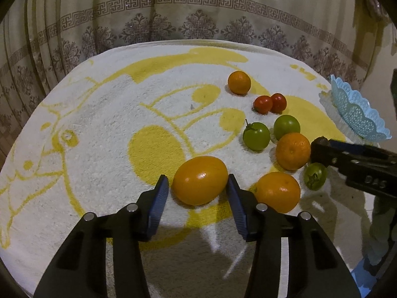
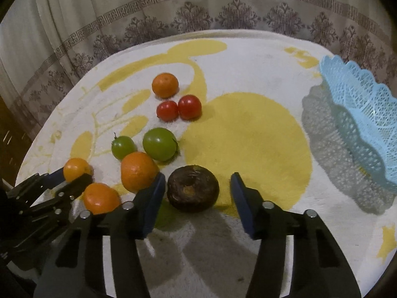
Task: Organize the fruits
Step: 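Grasp the large orange with the left tool while the right tool grasps the dark brown fruit, then carry both fruits to the blue basket and open both tools to drop them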
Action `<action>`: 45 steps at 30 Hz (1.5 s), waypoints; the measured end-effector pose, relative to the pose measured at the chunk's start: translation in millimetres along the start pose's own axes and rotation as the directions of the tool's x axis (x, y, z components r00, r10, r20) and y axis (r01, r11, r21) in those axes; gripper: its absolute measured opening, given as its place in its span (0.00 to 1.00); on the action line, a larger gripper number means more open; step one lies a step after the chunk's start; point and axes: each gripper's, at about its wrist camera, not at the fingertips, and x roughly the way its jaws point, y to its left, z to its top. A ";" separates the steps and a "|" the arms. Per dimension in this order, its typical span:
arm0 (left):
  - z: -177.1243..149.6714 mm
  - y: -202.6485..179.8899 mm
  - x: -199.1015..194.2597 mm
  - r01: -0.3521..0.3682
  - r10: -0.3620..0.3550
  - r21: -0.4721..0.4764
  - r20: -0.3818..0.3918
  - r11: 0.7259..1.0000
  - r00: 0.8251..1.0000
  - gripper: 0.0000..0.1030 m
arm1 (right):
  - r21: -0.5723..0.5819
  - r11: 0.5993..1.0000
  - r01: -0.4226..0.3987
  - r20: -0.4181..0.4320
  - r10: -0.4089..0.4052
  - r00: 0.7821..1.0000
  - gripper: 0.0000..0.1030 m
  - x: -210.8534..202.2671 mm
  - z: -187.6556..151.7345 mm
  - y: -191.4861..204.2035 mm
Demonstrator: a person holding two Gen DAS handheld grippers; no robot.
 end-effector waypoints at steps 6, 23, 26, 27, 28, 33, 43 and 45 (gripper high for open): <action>-0.4 0.0 -1.5 0.004 -0.004 -0.002 0.005 1.000 1.000 0.44 | 0.008 0.999 -0.035 0.003 0.035 0.999 0.42 0.5 -1.5 -0.9; 16.8 -8.6 -32.7 -0.032 0.033 -0.018 0.056 0.999 0.998 0.41 | 0.059 0.998 -0.034 0.157 0.024 0.987 0.42 -60.7 0.9 -31.9; 26.6 -23.6 -42.3 -0.026 0.024 0.018 0.085 1.000 0.996 0.41 | 0.073 0.997 -0.013 0.189 -0.001 0.982 0.42 -74.6 4.7 -45.1; 29.8 -29.3 -44.6 -0.023 0.020 0.030 0.093 0.999 0.995 0.41 | 0.078 0.997 -0.004 0.198 -0.012 0.980 0.42 -78.8 5.2 -49.3; 33.8 -36.6 -46.9 -0.018 0.013 0.045 0.102 0.999 0.995 0.41 | 0.085 0.996 0.006 0.208 -0.023 0.978 0.42 -83.4 6.2 -54.3; 51.5 -70.5 -48.3 0.017 -0.029 0.099 0.120 0.995 0.992 0.41 | 0.134 0.988 0.074 0.255 -0.107 0.961 0.42 -107.3 8.2 -89.1; 87.3 -150.9 -32.9 0.126 -0.149 0.197 0.107 0.972 0.983 0.41 | 0.254 0.949 0.185 0.244 -0.248 0.937 0.42 -121.8 -0.2 -164.7; 94.0 -170.6 -25.9 0.148 -0.173 0.223 0.095 0.963 0.980 0.41 | 0.269 0.942 0.199 0.238 -0.265 0.934 0.42 -120.5 -1.7 -175.2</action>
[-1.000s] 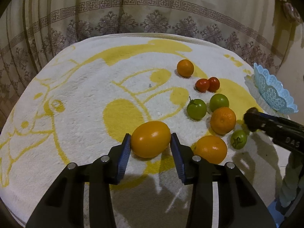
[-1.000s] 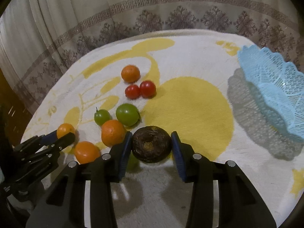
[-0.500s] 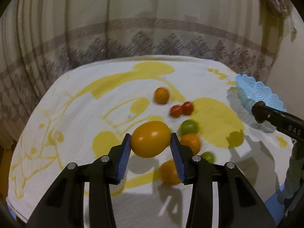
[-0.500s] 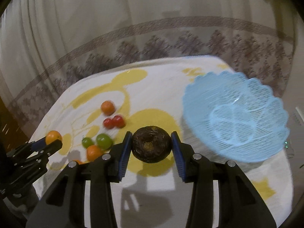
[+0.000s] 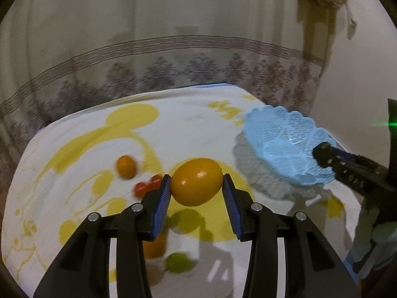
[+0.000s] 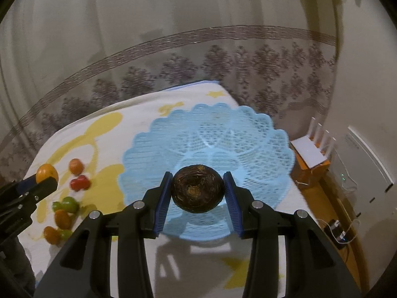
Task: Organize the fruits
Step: 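Carry both fruits to the blue basket and open both tools to drop them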
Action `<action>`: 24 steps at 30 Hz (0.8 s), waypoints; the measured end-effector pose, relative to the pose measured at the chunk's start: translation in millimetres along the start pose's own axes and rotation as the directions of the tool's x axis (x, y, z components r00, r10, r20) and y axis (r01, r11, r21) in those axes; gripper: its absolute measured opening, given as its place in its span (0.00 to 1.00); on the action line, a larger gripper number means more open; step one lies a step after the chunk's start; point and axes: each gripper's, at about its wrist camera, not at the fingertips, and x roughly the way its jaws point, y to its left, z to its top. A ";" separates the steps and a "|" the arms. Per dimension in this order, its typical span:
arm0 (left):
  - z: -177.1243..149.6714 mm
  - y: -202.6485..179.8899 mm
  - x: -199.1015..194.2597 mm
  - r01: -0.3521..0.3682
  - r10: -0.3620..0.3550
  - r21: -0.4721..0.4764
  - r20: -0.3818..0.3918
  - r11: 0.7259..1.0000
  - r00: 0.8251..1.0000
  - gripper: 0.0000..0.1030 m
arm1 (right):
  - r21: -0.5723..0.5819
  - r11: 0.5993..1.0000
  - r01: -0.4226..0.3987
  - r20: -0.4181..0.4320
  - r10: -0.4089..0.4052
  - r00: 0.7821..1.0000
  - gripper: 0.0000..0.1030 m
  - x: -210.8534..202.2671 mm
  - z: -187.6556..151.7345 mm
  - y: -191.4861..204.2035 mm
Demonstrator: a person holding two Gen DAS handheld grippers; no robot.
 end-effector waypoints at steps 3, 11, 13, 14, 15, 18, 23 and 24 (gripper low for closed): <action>9.2 -17.6 10.4 0.030 -0.030 0.026 -0.002 0.999 1.000 0.41 | 0.009 1.000 0.017 -0.001 -0.017 1.000 0.42 3.8 -0.3 -8.9; 29.5 -60.3 37.9 0.108 -0.108 0.091 -0.010 0.990 0.994 0.41 | 0.027 0.999 0.027 0.006 -0.027 1.000 0.42 7.4 -1.4 -19.9; 32.4 -68.4 44.2 0.121 -0.121 0.102 -0.015 0.987 0.993 0.41 | 0.034 0.999 0.030 0.011 -0.030 0.999 0.42 6.5 -1.2 -22.1; 33.6 -72.0 47.7 0.129 -0.128 0.107 -0.019 0.986 0.992 0.41 | 0.041 0.999 0.034 0.014 -0.034 0.999 0.42 5.8 -0.7 -24.3; 33.8 -73.8 49.7 0.133 -0.131 0.109 -0.022 0.985 0.991 0.41 | 0.047 0.998 0.038 0.017 -0.039 0.999 0.42 5.2 -0.4 -26.1; 33.5 -80.8 56.1 0.144 -0.142 0.129 -0.028 0.981 0.989 0.41 | 0.062 0.997 0.046 0.027 -0.047 0.999 0.48 3.0 0.2 -29.7; 31.3 -86.0 46.3 0.101 -0.113 0.182 0.056 0.978 0.992 0.81 | 0.078 0.995 0.064 0.068 -0.069 0.995 0.60 -4.9 1.1 -32.6; 32.1 -84.6 45.0 0.095 -0.107 0.183 0.059 0.978 0.993 0.81 | 0.081 0.995 0.066 0.072 -0.071 0.995 0.60 -5.8 1.4 -33.2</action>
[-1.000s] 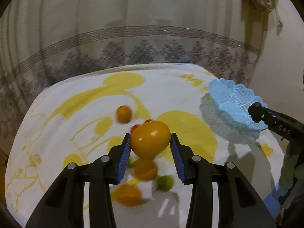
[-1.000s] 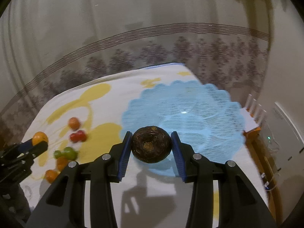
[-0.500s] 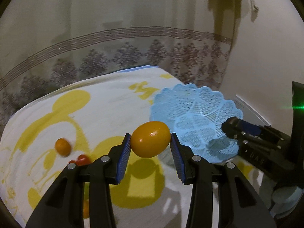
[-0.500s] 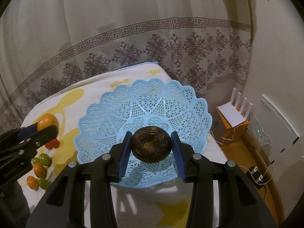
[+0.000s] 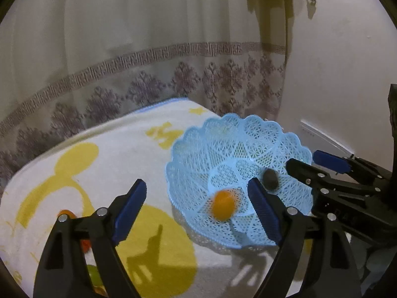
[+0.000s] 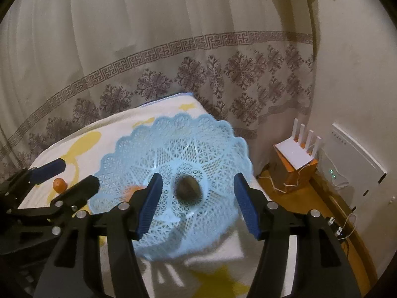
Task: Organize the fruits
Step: 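Carry both fruits to the blue basket and open both tools to drop them, then move both open tools back toward the remaining fruit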
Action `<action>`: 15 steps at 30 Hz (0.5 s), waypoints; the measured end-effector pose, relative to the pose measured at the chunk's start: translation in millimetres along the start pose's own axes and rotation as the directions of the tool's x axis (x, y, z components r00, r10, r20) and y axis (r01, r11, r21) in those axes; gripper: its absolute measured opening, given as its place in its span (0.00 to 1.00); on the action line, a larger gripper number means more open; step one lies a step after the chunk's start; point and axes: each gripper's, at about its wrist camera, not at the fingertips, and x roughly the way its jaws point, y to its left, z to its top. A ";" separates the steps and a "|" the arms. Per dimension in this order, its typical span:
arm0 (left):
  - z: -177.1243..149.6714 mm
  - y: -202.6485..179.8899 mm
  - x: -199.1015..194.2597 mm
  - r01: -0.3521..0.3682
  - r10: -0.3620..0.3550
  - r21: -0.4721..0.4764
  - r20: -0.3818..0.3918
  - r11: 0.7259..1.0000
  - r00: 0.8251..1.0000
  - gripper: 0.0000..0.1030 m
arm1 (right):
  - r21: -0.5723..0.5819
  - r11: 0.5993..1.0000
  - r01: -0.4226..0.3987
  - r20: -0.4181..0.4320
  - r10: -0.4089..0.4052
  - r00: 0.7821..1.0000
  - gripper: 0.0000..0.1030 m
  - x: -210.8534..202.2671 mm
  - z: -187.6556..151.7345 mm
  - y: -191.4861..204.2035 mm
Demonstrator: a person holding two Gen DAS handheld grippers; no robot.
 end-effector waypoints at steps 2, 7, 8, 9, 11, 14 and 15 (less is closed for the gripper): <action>0.0 5.5 -1.1 -0.011 0.011 -0.014 -0.002 1.000 1.000 0.81 | 0.012 1.000 0.005 0.006 -0.005 1.000 0.60 -2.1 0.8 -1.6; -1.1 22.8 -5.2 -0.040 0.039 -0.055 -0.011 0.998 0.999 0.82 | 0.025 1.000 0.011 0.018 -0.012 1.000 0.60 -8.2 2.0 -1.7; -1.3 25.4 -7.3 -0.043 0.042 -0.063 -0.011 0.997 0.999 0.84 | 0.026 1.000 0.010 0.020 -0.011 1.000 0.60 -9.6 2.1 -0.9; -1.7 27.7 -9.8 -0.046 0.046 -0.069 -0.009 0.997 0.999 0.85 | 0.027 1.000 0.009 0.021 -0.010 1.000 0.60 -10.8 2.0 -0.3; -1.9 32.2 -15.6 -0.056 0.056 -0.077 -0.003 0.995 0.998 0.87 | 0.025 1.000 0.003 0.024 -0.004 1.000 0.62 -13.5 2.2 2.4; -2.3 38.4 -23.6 -0.073 0.073 -0.081 -0.003 0.994 0.997 0.89 | 0.016 1.000 -0.001 0.037 0.001 0.999 0.67 -20.4 1.6 8.1; -2.9 40.0 -25.7 -0.077 0.077 -0.084 -0.003 0.993 0.997 0.89 | 0.013 1.000 -0.004 0.039 0.003 0.999 0.67 -22.1 1.7 9.8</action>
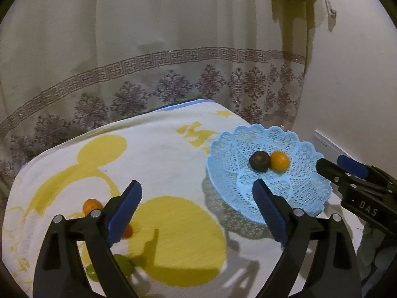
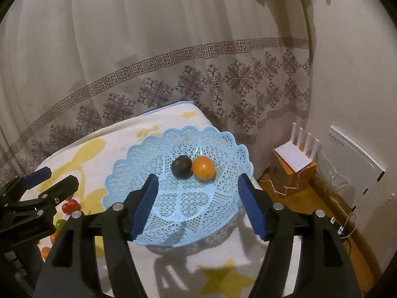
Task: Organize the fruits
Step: 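Move both open tools back toward the remaining fruit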
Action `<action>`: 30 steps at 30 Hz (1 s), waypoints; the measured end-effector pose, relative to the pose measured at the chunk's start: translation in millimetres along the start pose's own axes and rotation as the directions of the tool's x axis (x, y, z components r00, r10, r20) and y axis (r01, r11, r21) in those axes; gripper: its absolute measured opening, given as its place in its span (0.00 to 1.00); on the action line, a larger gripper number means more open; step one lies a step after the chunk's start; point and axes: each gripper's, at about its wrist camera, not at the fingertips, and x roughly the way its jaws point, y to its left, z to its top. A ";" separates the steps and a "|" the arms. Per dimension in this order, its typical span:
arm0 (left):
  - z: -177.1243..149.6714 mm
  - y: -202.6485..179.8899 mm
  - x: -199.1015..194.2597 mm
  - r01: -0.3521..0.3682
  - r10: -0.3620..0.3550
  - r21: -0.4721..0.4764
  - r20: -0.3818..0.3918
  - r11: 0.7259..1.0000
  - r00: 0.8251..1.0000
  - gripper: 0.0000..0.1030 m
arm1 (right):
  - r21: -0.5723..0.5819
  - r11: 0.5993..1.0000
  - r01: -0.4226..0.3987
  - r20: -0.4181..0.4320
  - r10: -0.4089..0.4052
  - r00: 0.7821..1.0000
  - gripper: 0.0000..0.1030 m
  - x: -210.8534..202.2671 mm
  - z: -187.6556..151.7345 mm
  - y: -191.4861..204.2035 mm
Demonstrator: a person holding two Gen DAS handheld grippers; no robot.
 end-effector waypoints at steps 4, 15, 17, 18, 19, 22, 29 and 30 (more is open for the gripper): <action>-3.1 14.4 -9.7 -0.026 0.026 -0.022 -0.006 0.999 1.000 0.89 | -0.020 1.000 -0.015 0.008 0.016 1.000 0.67 -7.1 -0.3 10.5; -26.8 74.4 -34.9 -0.132 0.129 -0.097 -0.039 0.987 0.991 0.89 | -0.075 0.995 -0.066 -0.018 0.065 0.998 0.67 -8.6 -10.0 46.5; -29.2 85.8 -39.8 -0.148 0.145 -0.114 -0.040 0.982 0.989 0.89 | -0.086 0.993 -0.077 -0.031 0.075 0.997 0.68 -7.4 -13.6 54.5; -30.7 91.9 -42.7 -0.156 0.152 -0.122 -0.040 0.980 0.988 0.89 | -0.089 0.992 -0.084 -0.037 0.081 0.996 0.69 -6.5 -14.9 57.9; -32.7 95.7 -45.2 -0.160 0.156 -0.125 -0.039 0.979 0.987 0.89 | -0.092 0.992 -0.090 -0.043 0.087 0.995 0.69 -5.9 -16.2 61.4; -38.1 111.1 -53.3 -0.181 0.178 -0.143 -0.038 0.973 0.983 0.89 | -0.106 0.989 -0.105 -0.056 0.099 0.993 0.70 -5.1 -20.7 73.2; -57.9 142.7 -59.9 -0.196 0.186 -0.204 -0.069 0.959 0.980 0.89 | -0.154 0.971 -0.185 -0.135 0.165 0.977 0.71 1.8 -43.0 108.6; -62.8 146.4 -59.8 -0.198 0.185 -0.209 -0.078 0.958 0.980 0.89 | -0.158 0.967 -0.200 -0.151 0.176 0.973 0.71 3.8 -47.1 114.0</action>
